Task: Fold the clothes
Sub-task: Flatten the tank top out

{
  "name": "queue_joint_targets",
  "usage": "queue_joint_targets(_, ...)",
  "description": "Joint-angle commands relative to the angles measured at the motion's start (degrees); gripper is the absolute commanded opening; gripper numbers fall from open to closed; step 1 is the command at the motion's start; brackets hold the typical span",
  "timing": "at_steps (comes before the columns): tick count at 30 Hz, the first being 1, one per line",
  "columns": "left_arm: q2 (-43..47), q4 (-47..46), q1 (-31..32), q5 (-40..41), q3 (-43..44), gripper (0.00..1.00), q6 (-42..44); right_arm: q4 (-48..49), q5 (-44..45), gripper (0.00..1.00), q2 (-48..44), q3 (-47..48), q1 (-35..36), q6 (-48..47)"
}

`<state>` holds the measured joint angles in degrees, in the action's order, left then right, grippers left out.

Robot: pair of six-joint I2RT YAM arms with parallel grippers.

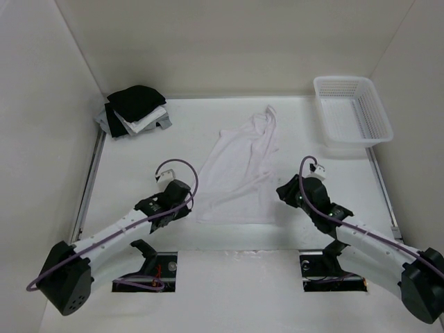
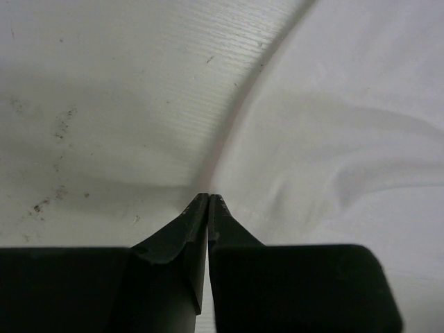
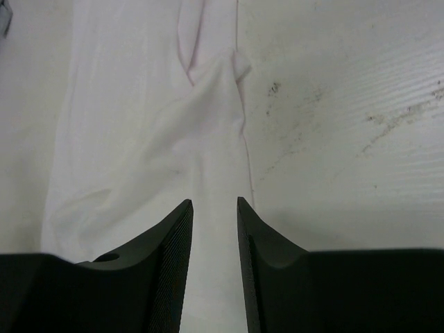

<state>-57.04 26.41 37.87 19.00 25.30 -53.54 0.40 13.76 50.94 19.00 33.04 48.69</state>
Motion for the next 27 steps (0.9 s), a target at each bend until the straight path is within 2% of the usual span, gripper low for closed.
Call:
queue_joint_targets(1,7.6,1.0,-0.6,-1.3,0.0,0.00,-1.1,-2.9,1.1,0.37,-2.4,-1.6,2.3,2.5)
queue_joint_targets(6,18.0,4.8,-1.9,-0.5,3.8,0.00,0.9,-8.7,3.0,0.36,-2.2,-2.0,7.7,8.6)
queue_joint_targets(10,22.1,4.4,-4.0,-1.6,2.3,0.00,2.1,-11.4,3.9,0.38,0.5,-1.8,12.4,12.7)
queue_joint_targets(15,24.4,1.7,-5.9,-5.8,-0.5,0.00,3.4,-14.3,4.6,0.40,4.3,-0.7,15.5,16.1)
queue_joint_targets(19,25.7,0.4,-6.8,-7.7,-1.9,0.01,4.3,-14.7,3.3,0.37,6.0,-0.4,17.4,18.2)
queue_joint_targets(25,25.4,-1.8,-7.2,-9.3,-3.3,0.01,5.0,-14.9,1.6,0.38,3.8,-1.6,20.2,21.9)
queue_joint_targets(27,25.2,-2.2,-7.6,-9.9,-3.3,0.01,5.2,-15.3,0.9,0.34,3.6,-2.0,20.2,22.2)
